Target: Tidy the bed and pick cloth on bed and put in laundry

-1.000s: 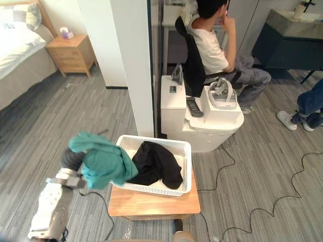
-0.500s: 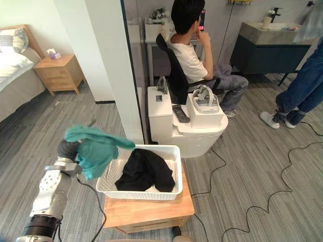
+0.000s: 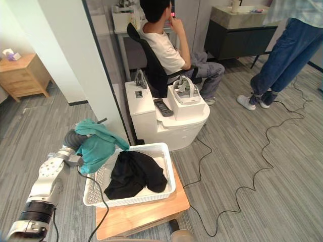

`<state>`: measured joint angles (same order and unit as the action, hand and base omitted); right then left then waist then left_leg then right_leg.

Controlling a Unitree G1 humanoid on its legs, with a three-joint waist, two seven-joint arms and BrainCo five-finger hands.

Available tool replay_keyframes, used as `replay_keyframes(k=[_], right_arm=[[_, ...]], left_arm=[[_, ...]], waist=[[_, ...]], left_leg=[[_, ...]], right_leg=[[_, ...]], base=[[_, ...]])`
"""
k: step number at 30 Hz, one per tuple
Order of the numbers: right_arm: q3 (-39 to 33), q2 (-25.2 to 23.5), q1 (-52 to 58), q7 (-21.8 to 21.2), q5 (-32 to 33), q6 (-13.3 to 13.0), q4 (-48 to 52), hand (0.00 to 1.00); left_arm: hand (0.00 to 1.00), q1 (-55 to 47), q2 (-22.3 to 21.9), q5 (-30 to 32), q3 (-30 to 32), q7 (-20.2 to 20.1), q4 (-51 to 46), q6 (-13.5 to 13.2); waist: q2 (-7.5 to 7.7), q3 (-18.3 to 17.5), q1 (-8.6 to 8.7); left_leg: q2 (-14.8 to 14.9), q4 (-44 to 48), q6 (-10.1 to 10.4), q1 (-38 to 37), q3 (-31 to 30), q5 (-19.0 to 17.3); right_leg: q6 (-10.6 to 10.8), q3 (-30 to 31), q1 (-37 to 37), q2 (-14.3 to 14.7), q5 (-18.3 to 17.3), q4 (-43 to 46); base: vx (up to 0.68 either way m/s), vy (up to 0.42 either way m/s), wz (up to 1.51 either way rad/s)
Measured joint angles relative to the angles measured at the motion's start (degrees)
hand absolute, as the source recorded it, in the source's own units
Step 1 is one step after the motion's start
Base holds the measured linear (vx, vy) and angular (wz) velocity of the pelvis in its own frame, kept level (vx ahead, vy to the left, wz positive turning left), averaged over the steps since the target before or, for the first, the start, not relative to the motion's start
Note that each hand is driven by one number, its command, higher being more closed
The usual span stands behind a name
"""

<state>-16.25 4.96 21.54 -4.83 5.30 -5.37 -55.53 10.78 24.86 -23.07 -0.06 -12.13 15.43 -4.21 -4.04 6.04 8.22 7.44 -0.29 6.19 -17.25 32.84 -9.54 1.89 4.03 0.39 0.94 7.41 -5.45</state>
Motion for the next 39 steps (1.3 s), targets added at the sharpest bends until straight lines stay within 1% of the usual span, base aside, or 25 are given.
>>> replay_keyframes(k=[1,2,6,9,11,13,15,17,18,19,21,24,25,28,32,34,36,39], right_arm=[[0.0,0.0,0.4,0.0,0.0,0.0,0.4,0.0],[0.0,-0.1,1.0,-0.2,0.0,-0.1,1.2,0.0],[-0.1,-0.4,1.3,-0.7,-1.1,-0.2,3.1,0.0],[-0.3,-0.4,2.0,-0.4,-1.3,-0.5,4.7,0.0],[-0.3,-0.6,2.5,-0.1,-0.3,-0.5,5.1,0.0],[-0.3,-0.6,2.8,0.0,0.1,-0.5,5.2,0.0],[-0.3,-0.5,3.1,0.1,0.1,-0.4,5.2,0.0],[-0.2,-0.5,3.1,0.2,0.1,-0.4,5.5,0.0],[-0.2,-0.6,3.2,0.2,0.1,-0.4,5.9,0.0],[-0.2,-0.6,3.3,0.3,0.1,-0.4,6.8,0.0],[-0.1,-0.6,3.3,0.4,0.1,-0.4,7.9,0.0],[0.0,-0.6,3.3,0.4,0.1,-0.4,8.3,0.0],[0.0,-0.6,3.3,0.4,0.1,-0.4,8.5,0.0],[0.0,-0.6,3.2,0.4,0.1,-0.6,8.8,0.0],[1.1,-0.6,3.3,0.3,0.1,-1.0,9.2,0.0],[1.2,-1.3,3.4,0.0,0.1,-1.4,9.7,0.0],[1.5,-1.9,3.3,-0.2,0.1,-1.4,10.0,0.0],[3.5,-2.0,3.1,-0.9,0.3,-1.4,11.2,0.0]], left_arm=[[1.0,0.0,-0.7,0.0,-0.1,-0.8,0.0,1.1],[1.0,-0.1,-1.8,0.0,-0.1,-1.3,0.0,1.5],[1.0,-2.4,-5.0,0.1,-4.0,-2.2,0.0,2.3],[1.0,-5.9,-9.0,0.2,-6.9,-2.9,0.0,3.6],[1.0,-8.2,-9.8,1.9,-9.3,-2.9,0.0,4.0],[1.0,-10.1,-10.3,3.6,-9.9,-1.9,0.0,4.0],[1.0,-12.4,-10.6,6.3,-10.9,1.6,0.1,4.0],[1.0,-13.0,-10.7,6.9,-10.9,4.4,1.9,4.0],[1.0,-13.0,-10.8,6.9,-10.8,5.5,2.3,4.0],[1.0,-13.0,-10.8,6.9,-10.5,7.3,2.8,3.9],[1.0,-12.7,-10.9,6.9,-10.0,9.6,3.2,3.5],[1.0,-11.2,-10.8,6.9,-8.1,12.2,4.6,2.7],[1.0,-10.5,-10.8,6.9,-7.4,12.9,4.6,2.1],[1.0,-8.2,-10.7,6.9,-6.0,14.6,4.6,1.4],[1.0,-4.1,-9.9,7.0,-3.8,15.0,4.5,1.4],[1.0,-1.3,-8.3,7.6,-3.8,14.9,4.4,1.6],[1.0,0.9,-7.4,9.1,-3.8,14.6,4.4,2.1],[1.0,4.1,-6.2,9.2,-3.8,13.8,4.4,2.9]], waist=[[0.15,0.1,0.17],[0.32,0.2,0.09],[0.65,0.9,-0.09],[0.22,1.3,0.07],[0.07,1.3,0.26],[0.01,1.3,0.27],[-0.18,1.4,0.26],[-0.31,1.5,0.34],[-0.01,1.8,0.31],[-0.18,1.8,0.32],[-0.16,1.8,0.37],[0.36,2.7,0.34],[0.93,3.5,0.33],[1.95,4.4,0.03],[2.3,4.6,0.05],[2.49,4.8,0.03],[2.85,4.9,-0.03],[3.3,5.7,-0.43]], left_leg=[[0.0,0.3,0.0,0.0,0.4,0.0],[0.0,0.6,0.2,-0.1,1.3,-0.2],[0.6,1.5,0.4,-0.8,4.1,-1.5],[0.9,2.6,0.4,-1.7,4.8,-2.3],[0.9,2.8,0.4,-1.9,4.9,-2.4],[1.0,3.0,0.4,-1.9,5.0,-2.4],[1.3,3.6,0.4,-1.9,5.5,-2.7],[1.4,3.7,0.5,-1.8,5.8,-2.7],[1.4,3.8,0.5,-1.7,6.0,-2.7],[1.4,4.0,0.8,-1.3,6.2,-3.0],[1.4,4.9,0.8,0.2,6.3,-3.3],[1.4,5.8,0.6,1.4,6.5,-3.2],[1.6,6.4,0.6,1.6,6.6,-3.4],[1.8,7.7,0.5,2.6,6.6,-3.9],[2.8,10.7,0.5,4.2,6.5,-5.4],[3.3,12.1,0.5,4.5,6.5,-6.2],[4.0,13.9,0.4,5.6,6.4,-7.1],[5.1,17.5,0.1,8.6,6.2,-8.9]], right_leg=[[0.0,0.4,0.0,0.0,0.0,0.0],[0.0,0.9,0.0,0.0,0.0,0.0],[-0.2,2.4,0.2,0.8,0.2,0.2],[0.0,3.0,0.2,1.1,-0.3,2.2],[0.2,3.0,0.4,1.0,-0.5,2.6],[0.2,3.0,0.4,0.9,-0.5,2.6],[0.2,3.0,0.4,1.1,-0.5,2.7],[0.3,3.1,0.1,1.1,-0.6,3.1],[0.3,3.1,-0.2,1.1,-0.6,3.4],[0.3,3.3,-0.9,1.2,-0.6,4.0],[0.2,3.5,-2.6,1.0,-0.8,4.8],[0.1,3.8,-4.3,1.0,-0.9,6.4],[0.1,3.9,-4.4,1.0,-0.9,6.6],[0.1,4.0,-5.3,0.9,-0.8,7.1],[0.2,4.0,-6.0,0.9,-0.9,7.6],[0.2,3.9,-6.0,1.0,-0.9,8.1],[0.3,3.9,-6.6,1.1,-1.0,8.4],[0.5,4.0,-8.5,1.1,-1.0,8.8]], base=[[-0.08,-0.054,-0.14],[-0.11,-0.068,-0.18],[-0.11,-0.06,-0.21],[-0.09,-0.05,-0.11],[-0.09,-0.041,0.01],[-0.07,-0.04,-0.02],[-0.06,-0.049,-0.05],[-0.06,-0.052,-0.04],[-0.05,-0.041,-0.09],[-0.06,-0.033,-0.1],[-0.05,-0.035,-0.1],[-0.02,-0.029,-0.07],[0.0,0.0,0.0],[-0.01,-0.008,-0.01],[0.0,0.0,0.0],[0.0,0.0,0.0],[0.0,0.0,0.0],[-0.04,0.013,-0.03]])
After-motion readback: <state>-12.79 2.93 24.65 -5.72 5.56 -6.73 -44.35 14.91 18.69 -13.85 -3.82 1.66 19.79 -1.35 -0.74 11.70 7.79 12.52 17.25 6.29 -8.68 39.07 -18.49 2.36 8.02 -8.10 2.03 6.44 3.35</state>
